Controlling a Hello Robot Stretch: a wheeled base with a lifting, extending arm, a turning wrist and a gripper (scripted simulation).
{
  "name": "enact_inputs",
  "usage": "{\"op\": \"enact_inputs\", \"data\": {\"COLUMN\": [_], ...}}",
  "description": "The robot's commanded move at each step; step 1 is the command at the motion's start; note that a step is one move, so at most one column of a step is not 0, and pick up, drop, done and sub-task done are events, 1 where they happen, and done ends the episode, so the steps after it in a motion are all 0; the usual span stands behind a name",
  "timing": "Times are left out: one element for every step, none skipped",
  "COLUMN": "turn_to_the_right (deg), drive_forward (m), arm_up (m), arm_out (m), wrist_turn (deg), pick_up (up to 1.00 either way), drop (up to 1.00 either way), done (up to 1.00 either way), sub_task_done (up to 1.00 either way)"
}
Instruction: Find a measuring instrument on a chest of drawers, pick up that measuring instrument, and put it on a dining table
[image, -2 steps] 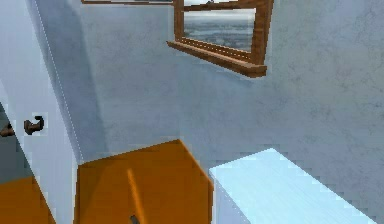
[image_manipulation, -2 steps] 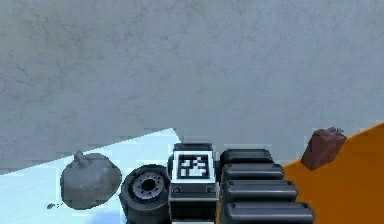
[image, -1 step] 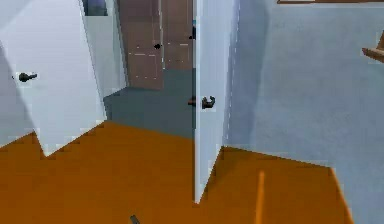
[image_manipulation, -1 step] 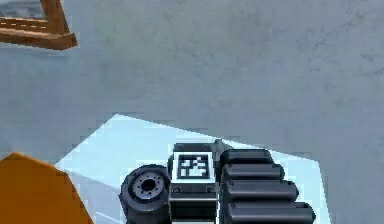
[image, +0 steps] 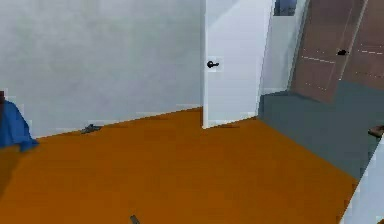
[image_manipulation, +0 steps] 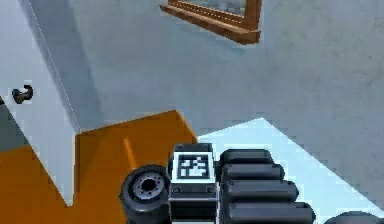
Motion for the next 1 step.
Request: {"op": "enact_inputs", "data": {"turn_to_the_right": [-24.0], "drive_forward": [0.00], "arm_up": [0.00], "arm_out": [0.00], "wrist_turn": [0.0], "pick_up": [0.00], "drop": [0.00], "done": [0.00], "sub_task_done": [0.00]}}
